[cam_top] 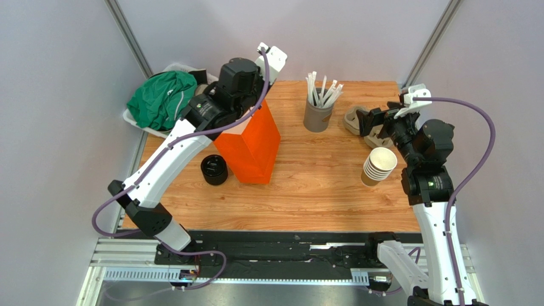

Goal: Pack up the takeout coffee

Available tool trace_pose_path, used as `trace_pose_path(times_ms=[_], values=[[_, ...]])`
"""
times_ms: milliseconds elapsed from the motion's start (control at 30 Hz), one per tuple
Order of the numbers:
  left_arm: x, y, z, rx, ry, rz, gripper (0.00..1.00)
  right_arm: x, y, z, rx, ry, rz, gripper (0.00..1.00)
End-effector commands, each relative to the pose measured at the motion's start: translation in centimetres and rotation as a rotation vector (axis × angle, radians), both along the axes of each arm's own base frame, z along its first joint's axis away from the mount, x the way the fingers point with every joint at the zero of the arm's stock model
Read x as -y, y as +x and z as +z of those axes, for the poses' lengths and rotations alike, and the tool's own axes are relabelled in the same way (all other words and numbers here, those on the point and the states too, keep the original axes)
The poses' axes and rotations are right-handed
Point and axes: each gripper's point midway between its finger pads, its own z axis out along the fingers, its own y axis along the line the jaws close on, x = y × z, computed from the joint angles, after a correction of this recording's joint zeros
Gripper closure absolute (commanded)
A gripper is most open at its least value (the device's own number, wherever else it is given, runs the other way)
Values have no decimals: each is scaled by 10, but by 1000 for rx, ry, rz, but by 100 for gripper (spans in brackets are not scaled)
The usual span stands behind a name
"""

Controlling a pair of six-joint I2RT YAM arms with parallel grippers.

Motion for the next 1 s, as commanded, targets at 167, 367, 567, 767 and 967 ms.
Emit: trace_pose_path(times_ms=[167,367,567,767,967], values=[[23,22,-5,35,11,75,99,5,0,13,54,-4,-19,1],[43,18,-13,31,32,50,99,4,0,13,56,-10,-17,1],[72,0,-13,42,61,-47,95,6,0,14,59,-11,-27,1],[92,-19,-14,44,76,-122,84,11,1,16,64,-11,-58,1],[97,-30,-11,40,74,-164,43,12,5,13,51,-13,-64,1]])
